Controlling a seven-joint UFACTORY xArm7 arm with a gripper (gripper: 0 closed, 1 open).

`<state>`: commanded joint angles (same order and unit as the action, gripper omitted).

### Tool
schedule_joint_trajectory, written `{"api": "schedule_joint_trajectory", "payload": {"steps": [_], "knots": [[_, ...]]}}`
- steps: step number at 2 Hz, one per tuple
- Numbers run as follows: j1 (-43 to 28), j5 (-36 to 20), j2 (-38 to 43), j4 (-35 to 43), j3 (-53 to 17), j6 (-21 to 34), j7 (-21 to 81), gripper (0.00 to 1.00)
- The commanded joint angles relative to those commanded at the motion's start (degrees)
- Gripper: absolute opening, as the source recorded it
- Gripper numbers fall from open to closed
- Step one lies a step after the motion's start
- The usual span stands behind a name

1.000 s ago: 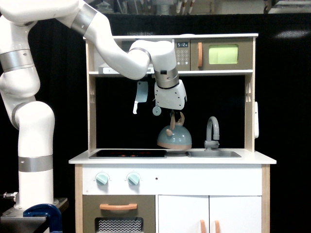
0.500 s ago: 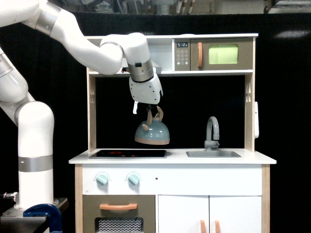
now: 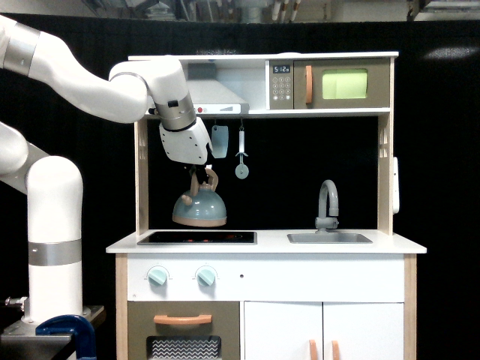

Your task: Place the teapot on the stove

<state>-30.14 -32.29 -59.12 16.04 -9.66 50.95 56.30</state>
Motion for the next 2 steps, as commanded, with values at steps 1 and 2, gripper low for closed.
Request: {"api": "schedule_joint_trajectory", "payload": {"steps": [1,2], "knots": [[-3.4,-2.3,-9.2,-7.1,6.6,-1.7,-7.4,0.00],[-7.4,-4.7,-10.1,-10.6,9.9,-6.4,-10.0,0.00]]}}
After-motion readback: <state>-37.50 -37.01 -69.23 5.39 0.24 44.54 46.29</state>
